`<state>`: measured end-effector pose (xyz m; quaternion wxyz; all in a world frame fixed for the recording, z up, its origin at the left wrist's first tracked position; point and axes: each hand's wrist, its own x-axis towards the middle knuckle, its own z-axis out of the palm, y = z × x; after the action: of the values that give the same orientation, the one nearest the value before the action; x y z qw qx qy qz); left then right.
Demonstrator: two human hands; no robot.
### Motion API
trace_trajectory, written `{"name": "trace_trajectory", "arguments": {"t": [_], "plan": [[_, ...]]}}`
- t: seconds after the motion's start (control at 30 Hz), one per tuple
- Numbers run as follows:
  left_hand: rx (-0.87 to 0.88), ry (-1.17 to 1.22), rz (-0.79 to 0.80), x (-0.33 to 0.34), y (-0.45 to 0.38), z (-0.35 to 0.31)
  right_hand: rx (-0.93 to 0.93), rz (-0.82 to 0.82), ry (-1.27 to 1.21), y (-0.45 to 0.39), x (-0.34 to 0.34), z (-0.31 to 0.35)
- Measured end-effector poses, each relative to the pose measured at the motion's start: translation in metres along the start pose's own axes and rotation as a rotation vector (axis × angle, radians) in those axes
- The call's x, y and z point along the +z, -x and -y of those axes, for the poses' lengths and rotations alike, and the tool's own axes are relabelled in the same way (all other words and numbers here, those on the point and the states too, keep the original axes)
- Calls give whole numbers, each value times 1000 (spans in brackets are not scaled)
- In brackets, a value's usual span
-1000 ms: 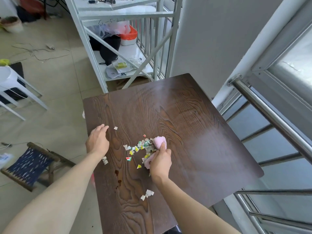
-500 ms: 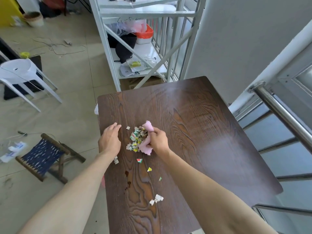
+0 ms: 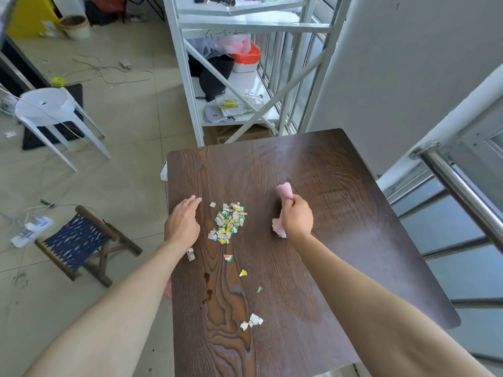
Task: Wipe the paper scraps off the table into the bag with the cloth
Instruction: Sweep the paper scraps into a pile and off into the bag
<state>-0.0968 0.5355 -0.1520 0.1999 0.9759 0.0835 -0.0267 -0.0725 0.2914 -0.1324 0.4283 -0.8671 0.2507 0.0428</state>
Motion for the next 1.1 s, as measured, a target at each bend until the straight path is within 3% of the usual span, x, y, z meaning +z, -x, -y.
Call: {"name": "trace_trajectory", "arguments": {"t": [0.2, 0.5, 0.63, 0.8, 0.93, 1.0, 1.1], "plan": [[5, 56, -1, 3, -1, 9, -95, 112, 203, 3, 53, 23], [-8, 79, -4, 1, -1, 11, -619, 396, 500, 14, 97, 43], [10, 125, 51, 0, -1, 11, -721, 501, 598, 18, 84, 47], [50, 214, -3, -5, 12, 18, -627, 331, 383, 13, 33, 32], [94, 211, -171, -4, 45, 29, -357, 73, 300, 20, 1, -13], [91, 195, -217, -1, 66, 35, -229, 27, 299, 35, 3, -31], [121, 210, -249, 4, 99, 44, -186, -13, 286, 57, 26, -37]]}}
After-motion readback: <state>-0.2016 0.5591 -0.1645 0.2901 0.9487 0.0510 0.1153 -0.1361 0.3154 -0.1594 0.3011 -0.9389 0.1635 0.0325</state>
